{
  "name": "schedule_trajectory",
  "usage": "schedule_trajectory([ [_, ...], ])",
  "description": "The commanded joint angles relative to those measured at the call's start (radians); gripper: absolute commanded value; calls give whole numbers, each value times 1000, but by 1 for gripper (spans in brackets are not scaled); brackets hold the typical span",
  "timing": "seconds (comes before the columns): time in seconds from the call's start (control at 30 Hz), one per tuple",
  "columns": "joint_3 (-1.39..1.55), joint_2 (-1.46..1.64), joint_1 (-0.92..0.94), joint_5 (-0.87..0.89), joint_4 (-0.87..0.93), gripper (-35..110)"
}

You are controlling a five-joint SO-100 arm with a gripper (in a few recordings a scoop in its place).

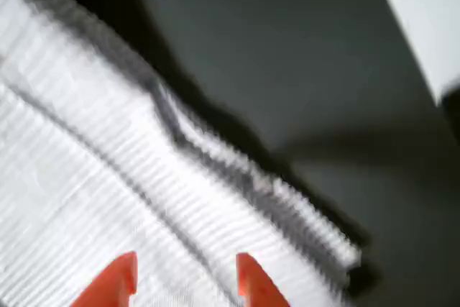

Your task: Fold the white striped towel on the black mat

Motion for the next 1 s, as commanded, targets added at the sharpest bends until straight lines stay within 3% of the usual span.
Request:
schedule_trajectory([
  [0.0,115,173,-9,132,110,17],
  [0.13,252,290,-28,344,204,15],
  [0.23,350,301,-29,469,161,15],
  [0.43,589,354,3,474,15,18],
  [0.63,635,569,-25,520,144,20],
  [0.87,773,509,-98,591,-86,19],
  [0.97,785,499,-107,598,-94,19],
])
